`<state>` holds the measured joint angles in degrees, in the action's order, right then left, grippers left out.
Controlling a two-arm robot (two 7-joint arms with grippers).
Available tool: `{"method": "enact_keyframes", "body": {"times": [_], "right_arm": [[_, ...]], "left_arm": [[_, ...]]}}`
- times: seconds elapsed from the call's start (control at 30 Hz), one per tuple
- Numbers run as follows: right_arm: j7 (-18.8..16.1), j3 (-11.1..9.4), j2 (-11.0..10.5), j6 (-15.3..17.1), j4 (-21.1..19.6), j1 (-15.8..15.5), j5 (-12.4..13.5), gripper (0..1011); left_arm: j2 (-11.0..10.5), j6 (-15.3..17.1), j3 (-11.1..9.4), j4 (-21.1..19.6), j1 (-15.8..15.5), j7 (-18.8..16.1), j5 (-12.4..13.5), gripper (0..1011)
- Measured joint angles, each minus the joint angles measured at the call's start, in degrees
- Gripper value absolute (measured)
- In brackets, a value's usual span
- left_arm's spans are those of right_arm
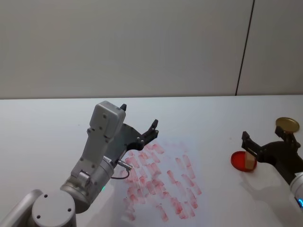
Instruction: Use the one hand to pick up the stamp and affix it onto the A4 paper.
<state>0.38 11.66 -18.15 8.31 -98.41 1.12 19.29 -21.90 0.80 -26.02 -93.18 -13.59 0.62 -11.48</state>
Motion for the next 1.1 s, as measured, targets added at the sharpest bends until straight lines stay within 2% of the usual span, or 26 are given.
{"method": "enact_keyframes", "body": {"times": [0.23, 0.6, 0.73, 0.8, 1.1], "right_arm": [[3.0, 0.4, 1.6, 2.7, 1.1, 1.0, 0.2, 1001], [7.9, 1.7, 5.1, 7.3, 2.5, 3.0, -1.0, 1001], [10.9, 2.3, 6.9, 10.1, 3.1, 4.2, -1.5, 1001], [11.1, 2.4, 7.2, 10.4, 3.2, 4.4, -1.6, 1001], [15.9, 3.2, 10.3, 15.4, 4.4, 6.4, -2.1, 1001]], "left_arm": [[0.0, 0.0, 0.0, 0.0, 0.0, 0.0, 0.0, 993], [0.0, 0.0, 0.0, 0.0, 0.0, 0.0, 0.0, 993], [0.0, 0.0, 0.0, 0.0, 0.0, 0.0, 0.0, 993], [0.0, 0.0, 0.0, 0.0, 0.0, 0.0, 0.0, 993], [0.0, 0.0, 0.0, 0.0, 0.0, 0.0, 0.0, 993]]}}
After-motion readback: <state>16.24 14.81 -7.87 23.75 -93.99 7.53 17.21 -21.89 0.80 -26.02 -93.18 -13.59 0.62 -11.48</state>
